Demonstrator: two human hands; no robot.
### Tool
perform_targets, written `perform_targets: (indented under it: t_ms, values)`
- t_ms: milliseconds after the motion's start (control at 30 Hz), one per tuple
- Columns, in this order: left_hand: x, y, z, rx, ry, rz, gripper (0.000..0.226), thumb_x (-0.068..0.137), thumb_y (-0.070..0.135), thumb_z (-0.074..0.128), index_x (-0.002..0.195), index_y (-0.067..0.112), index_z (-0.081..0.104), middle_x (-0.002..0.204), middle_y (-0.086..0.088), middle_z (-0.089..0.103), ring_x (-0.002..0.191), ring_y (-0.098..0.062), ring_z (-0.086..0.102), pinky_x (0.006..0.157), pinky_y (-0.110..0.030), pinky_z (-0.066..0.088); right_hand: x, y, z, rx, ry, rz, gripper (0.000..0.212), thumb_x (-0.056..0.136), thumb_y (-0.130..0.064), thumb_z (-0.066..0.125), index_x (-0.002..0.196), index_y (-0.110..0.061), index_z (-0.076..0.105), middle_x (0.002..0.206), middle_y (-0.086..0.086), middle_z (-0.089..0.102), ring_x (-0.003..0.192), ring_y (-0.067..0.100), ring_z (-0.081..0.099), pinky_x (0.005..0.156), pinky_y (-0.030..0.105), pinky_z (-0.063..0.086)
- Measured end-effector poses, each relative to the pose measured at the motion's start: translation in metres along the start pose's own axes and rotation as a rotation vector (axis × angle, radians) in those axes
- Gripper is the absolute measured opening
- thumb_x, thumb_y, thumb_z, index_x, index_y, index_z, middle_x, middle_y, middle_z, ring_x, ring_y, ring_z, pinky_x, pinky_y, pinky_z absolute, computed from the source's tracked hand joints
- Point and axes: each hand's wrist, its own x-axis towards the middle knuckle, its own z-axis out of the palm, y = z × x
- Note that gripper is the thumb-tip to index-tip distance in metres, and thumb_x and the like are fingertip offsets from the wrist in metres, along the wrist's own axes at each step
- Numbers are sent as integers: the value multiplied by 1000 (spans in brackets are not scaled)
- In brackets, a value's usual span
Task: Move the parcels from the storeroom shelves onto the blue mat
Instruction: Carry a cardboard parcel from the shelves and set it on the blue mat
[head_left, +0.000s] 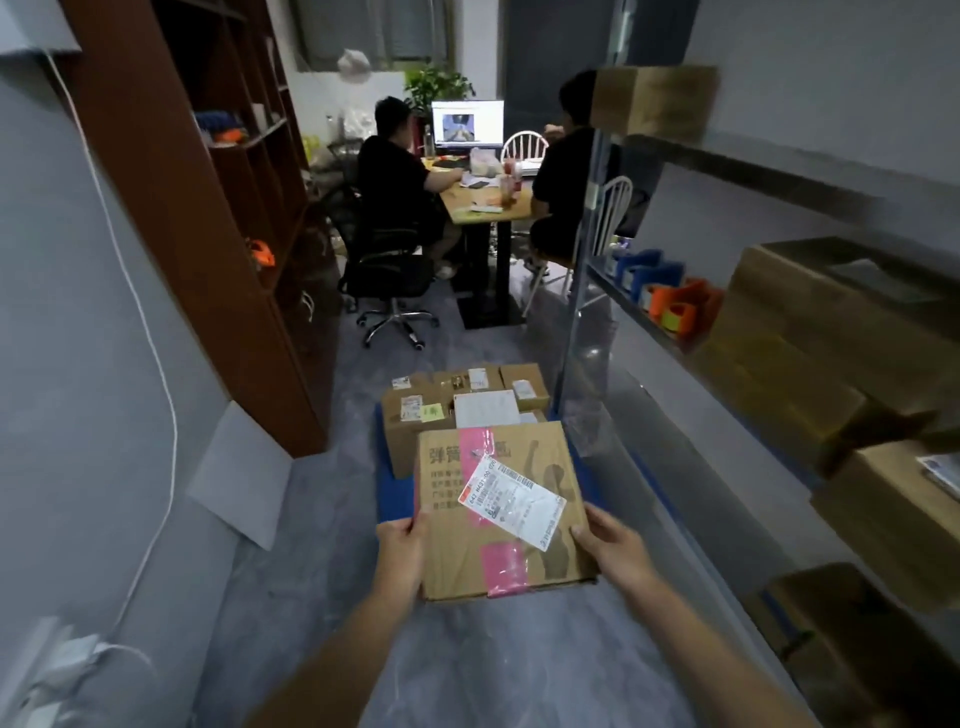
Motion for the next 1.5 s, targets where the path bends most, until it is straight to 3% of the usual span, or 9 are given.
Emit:
perform_targets:
  t_ms: [267,467,633,733,900,1100,1267,1400,1500]
  values:
    - [109,27,14,-5,209,-103,34,99,24,50,77,6,69,77,-9,69,74,-23,63,66,-31,48,164,-39,44,-90,-248,60,36,94,-18,59,130,-22,58,115,-7,66,100,9,63,85,28,54]
    - [194,20,8,-42,280,-169,34,98,31,53,78,9,71,74,-3,73,64,-13,67,48,-22,50,257,-42,95,-188,-306,136,40,93,-12,60,133,-15,56,119,3,64,93,12,60,81,24,52]
    - [298,1,3,42,343,-231,25,96,23,55,81,4,60,76,-6,64,70,-21,62,60,-26,49,340,-36,152,-273,-288,186,42,93,-5,58,134,-12,55,120,10,63,94,17,57,65,12,51]
    - [369,-13,5,32,314,-269,18,98,19,52,93,4,60,91,-10,63,82,-23,61,69,-29,45,394,-26,184,-335,-272,225,44,92,-5,59,135,-13,54,122,10,61,105,22,57,89,32,53]
    - [463,-51,4,109,281,-328,24,101,23,44,112,2,41,93,-2,50,87,-18,51,65,-25,41,472,19,226,-403,-285,289,39,91,-6,61,128,-15,57,119,7,60,92,12,55,78,21,47]
    - [532,-151,17,111,262,-489,27,104,28,37,124,10,41,112,-7,53,92,-15,56,67,-29,46,551,114,258,-455,-334,355,41,89,-8,63,128,-18,60,119,5,66,106,23,63,96,45,50]
    - [576,-257,37,103,200,-607,33,104,31,34,135,18,36,119,-5,55,98,-21,62,63,-32,56,603,221,281,-468,-388,419,35,89,-15,63,121,-28,63,111,-4,68,100,15,65,89,35,54]
    - [624,-334,52,199,159,-594,34,103,18,36,137,15,39,129,-6,53,110,-23,56,84,-37,50,652,308,296,-431,-350,476,33,90,-15,63,116,-36,59,101,-15,64,84,-8,59,67,4,44]
    - [664,-380,67,228,106,-574,40,102,15,38,141,10,35,133,-7,49,113,-22,52,90,-37,46,684,357,304,-480,-390,496,37,90,-29,64,125,-39,57,108,-14,66,83,-16,59,64,0,43]
